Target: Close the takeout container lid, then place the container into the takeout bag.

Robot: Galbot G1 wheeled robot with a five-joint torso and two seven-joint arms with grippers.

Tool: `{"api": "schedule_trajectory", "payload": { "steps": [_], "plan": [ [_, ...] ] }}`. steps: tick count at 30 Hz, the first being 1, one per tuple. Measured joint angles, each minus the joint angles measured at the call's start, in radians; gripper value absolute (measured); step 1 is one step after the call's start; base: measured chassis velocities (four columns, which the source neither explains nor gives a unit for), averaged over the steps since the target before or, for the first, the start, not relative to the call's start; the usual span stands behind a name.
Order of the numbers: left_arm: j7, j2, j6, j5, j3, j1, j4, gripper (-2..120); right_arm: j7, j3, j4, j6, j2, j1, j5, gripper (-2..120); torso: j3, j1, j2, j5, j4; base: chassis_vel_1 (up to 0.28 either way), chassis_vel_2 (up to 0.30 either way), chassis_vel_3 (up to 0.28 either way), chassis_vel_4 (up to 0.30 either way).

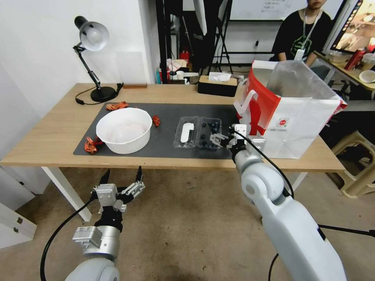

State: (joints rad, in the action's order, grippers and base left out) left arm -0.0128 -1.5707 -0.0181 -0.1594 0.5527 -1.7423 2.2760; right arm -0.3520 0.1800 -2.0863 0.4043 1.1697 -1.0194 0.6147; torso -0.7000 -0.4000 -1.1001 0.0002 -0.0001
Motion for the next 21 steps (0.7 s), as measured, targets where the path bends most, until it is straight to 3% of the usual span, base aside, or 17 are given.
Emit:
{"api": "schedule_trajectory", "payload": {
  "steps": [2, 10, 16, 21],
  "plan": [
    [0.001, 0.004, -0.001, -0.003, 0.001, 0.000, 0.000, 100, 0.081, 0.031, -0.079, -0.082, -0.026, -0.094, -0.059, 100, 0.000, 0.000, 0.000, -0.0001, 0.0001, 0.000, 0.000, 0.000, 0.000],
    [0.005, 0.012, -0.001, -0.008, 0.002, 0.000, 0.000, 100, 0.151, 0.121, -0.235, -0.253, -0.046, -0.343, -0.263, 100, 0.000, 0.000, 0.000, -0.0001, 0.0000, 0.000, 0.000, 0.000, 0.000],
    [0.008, 0.019, -0.001, -0.013, 0.002, -0.001, 0.000, 100, 0.123, 0.162, -0.282, -0.443, -0.015, -0.583, -0.490, 100, 0.000, 0.000, 0.000, -0.0001, 0.0002, 0.000, 0.000, 0.000, 0.000],
    [0.009, 0.024, -0.001, -0.015, 0.002, 0.000, 0.000, 100, 0.072, 0.157, -0.273, -0.544, 0.026, -0.710, -0.605, 100, 0.000, 0.000, 0.000, -0.0003, -0.0001, 0.000, 0.000, 0.000, 0.000]
  ]
}}
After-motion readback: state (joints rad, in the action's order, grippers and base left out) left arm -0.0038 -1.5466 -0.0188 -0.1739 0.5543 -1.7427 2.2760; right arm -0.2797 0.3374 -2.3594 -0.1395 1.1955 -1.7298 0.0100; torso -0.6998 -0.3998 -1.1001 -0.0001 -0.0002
